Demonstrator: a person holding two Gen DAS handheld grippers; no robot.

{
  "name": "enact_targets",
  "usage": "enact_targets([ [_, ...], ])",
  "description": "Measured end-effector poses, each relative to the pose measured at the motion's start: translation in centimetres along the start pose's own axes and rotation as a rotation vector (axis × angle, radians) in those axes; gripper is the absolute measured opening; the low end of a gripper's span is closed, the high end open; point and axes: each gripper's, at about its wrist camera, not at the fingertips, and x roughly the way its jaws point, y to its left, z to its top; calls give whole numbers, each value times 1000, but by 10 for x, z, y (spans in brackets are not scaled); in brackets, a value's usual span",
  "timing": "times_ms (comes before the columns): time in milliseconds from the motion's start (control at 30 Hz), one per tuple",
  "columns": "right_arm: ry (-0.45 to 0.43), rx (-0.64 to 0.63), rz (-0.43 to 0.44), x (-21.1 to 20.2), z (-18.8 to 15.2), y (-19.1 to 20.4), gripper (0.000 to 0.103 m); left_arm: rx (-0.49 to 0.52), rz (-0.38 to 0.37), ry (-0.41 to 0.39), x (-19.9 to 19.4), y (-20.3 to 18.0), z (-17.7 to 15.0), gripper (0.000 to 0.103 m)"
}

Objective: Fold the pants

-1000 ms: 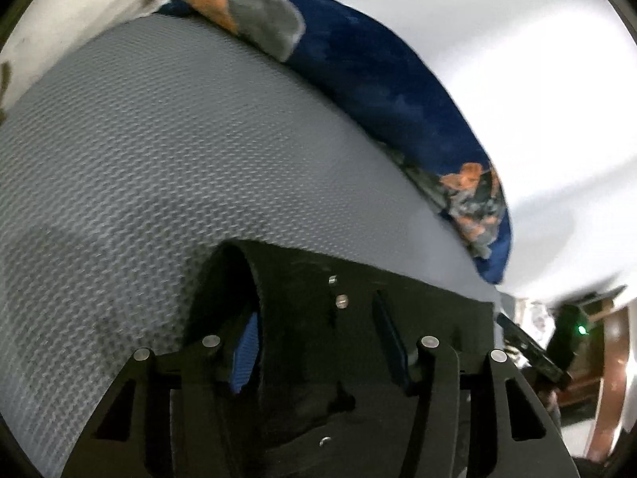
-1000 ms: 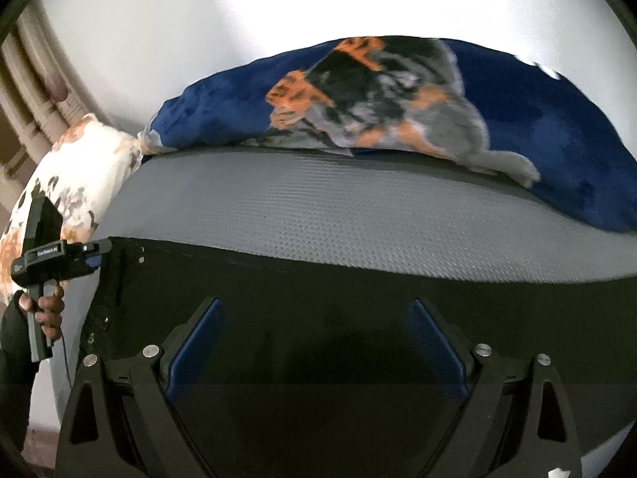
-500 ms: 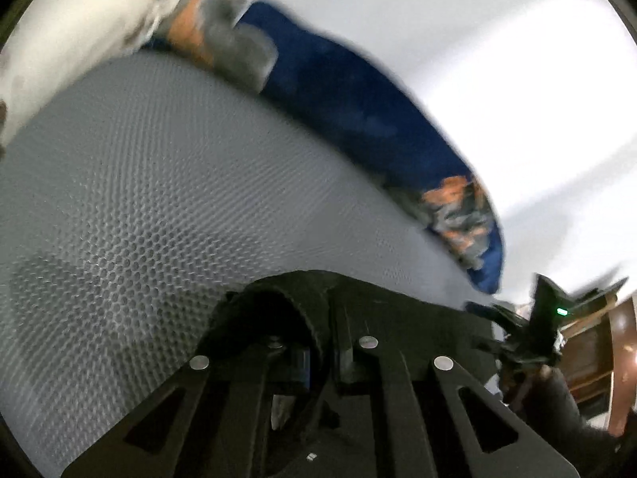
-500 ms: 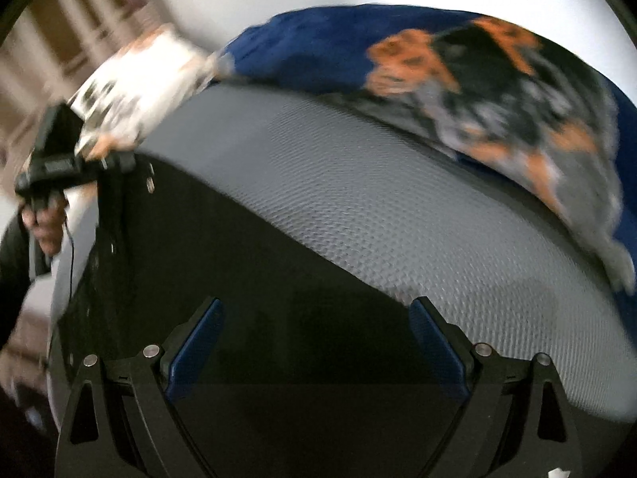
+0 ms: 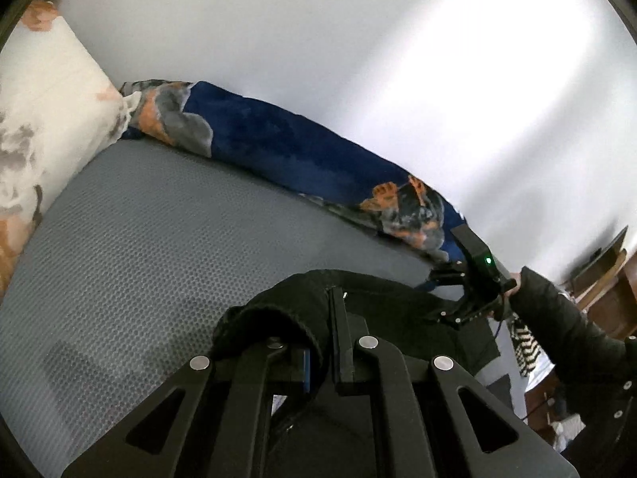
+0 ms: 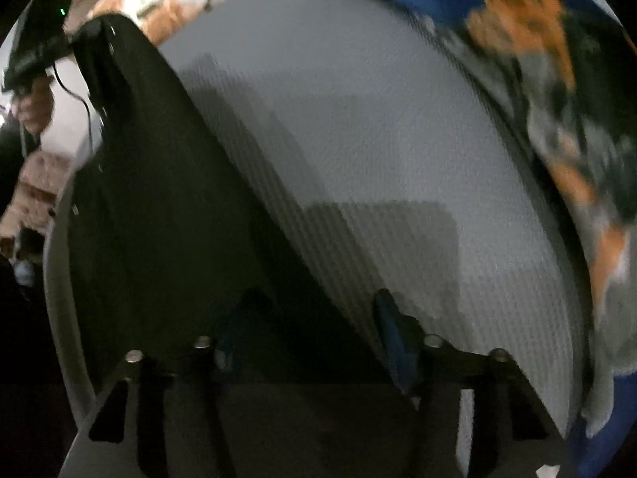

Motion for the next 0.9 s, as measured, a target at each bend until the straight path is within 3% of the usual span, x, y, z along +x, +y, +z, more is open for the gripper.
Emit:
enact_targets([
  [100, 17, 26, -48, 2, -21, -5, 43, 7, 12, 9, -3, -3, -3, 7],
  [233, -37, 108, -142, -5, -36, 0, 16, 7, 21, 18, 1, -4, -5, 7],
  [267, -44, 122, -200, -6, -40, 6, 12, 11, 26, 24, 2, -4, -6, 7],
  [533, -276, 281, -522, -65, -92, 87, 9, 76, 51, 31, -17, -14, -22, 7],
  [633, -351, 334, -555, -91, -126, 124, 9, 118, 31, 28, -40, -22, -38, 7],
  [733, -404, 381, -531, -101, -161, 164, 8, 152, -2, 29, -66, -27, -60, 8],
  [900, -372, 418, -409, -86, -208, 219, 8, 189, -33, 99, -99, -25, -114, 11],
])
